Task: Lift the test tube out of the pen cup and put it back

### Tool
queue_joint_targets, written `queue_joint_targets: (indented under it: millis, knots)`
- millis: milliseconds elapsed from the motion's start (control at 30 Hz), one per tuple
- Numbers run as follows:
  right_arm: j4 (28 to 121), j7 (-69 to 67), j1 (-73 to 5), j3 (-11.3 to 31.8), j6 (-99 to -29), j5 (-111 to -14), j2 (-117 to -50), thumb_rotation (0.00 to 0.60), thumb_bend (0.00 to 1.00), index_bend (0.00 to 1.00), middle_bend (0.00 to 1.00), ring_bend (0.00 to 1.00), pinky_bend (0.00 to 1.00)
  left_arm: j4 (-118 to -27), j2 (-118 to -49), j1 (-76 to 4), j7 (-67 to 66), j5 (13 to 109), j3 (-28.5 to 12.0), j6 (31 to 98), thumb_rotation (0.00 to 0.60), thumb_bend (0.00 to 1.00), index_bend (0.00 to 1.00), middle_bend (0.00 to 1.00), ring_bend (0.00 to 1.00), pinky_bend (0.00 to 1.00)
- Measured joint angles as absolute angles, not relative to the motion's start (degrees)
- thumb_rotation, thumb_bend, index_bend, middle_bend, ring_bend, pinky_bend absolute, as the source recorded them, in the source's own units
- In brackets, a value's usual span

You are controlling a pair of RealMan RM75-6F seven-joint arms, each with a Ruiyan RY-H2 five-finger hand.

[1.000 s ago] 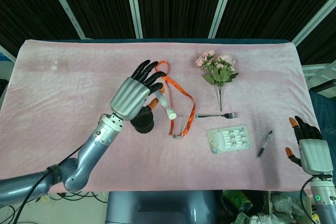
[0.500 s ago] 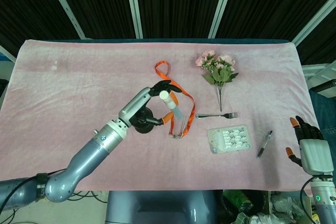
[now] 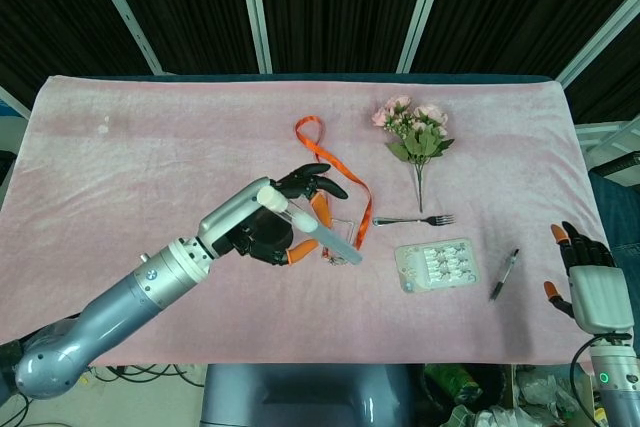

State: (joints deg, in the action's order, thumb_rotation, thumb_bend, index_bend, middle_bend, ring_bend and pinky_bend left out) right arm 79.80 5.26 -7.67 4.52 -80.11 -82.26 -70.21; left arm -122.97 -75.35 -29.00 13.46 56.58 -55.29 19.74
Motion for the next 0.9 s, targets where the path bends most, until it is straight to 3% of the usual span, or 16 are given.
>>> queue_joint_targets:
  millis: [267, 400, 700, 900]
  knots:
    - [79.8, 4.7, -7.6, 4.7, -80.3, -82.1, -70.1, 0.6, 0.2, 0.08, 0.06, 0.15, 0.18, -112.6, -83.4, -28.2, 7.0, 91.2, -37.4, 38.5, 0.6, 0.42, 0.62, 0.25, 0.0, 0.09]
    - [79.7, 4.5, -7.7, 4.5, -80.0, -82.3, -70.1, 0.6, 0.2, 0.08, 0.06, 0.15, 0.18, -104.6, -86.5, -29.3, 1.4, 101.4, -30.4, 47.7, 0.6, 0.42, 0.62, 0.25, 0.0, 0.09]
    - [79.6, 4.3, -7.7, 4.5, -80.2, -82.5, -70.2, 0.6, 0.21, 0.08, 0.06, 0.15, 0.18, -90.0, -91.8, -34.3, -12.5, 111.6, -26.8, 61.6, 0.6, 0.42, 0.62, 0.26, 0.0, 0.09]
    - [79.7, 4.5, -7.6, 4.5, -80.2, -82.5, -70.2, 0.6, 0.21, 0.08, 0.06, 0.15, 0.18, -95.5, -91.4, -35.3, -8.2, 106.3, -25.7, 61.5, 0.6, 0.42, 0.63, 0.27, 0.0, 0.09]
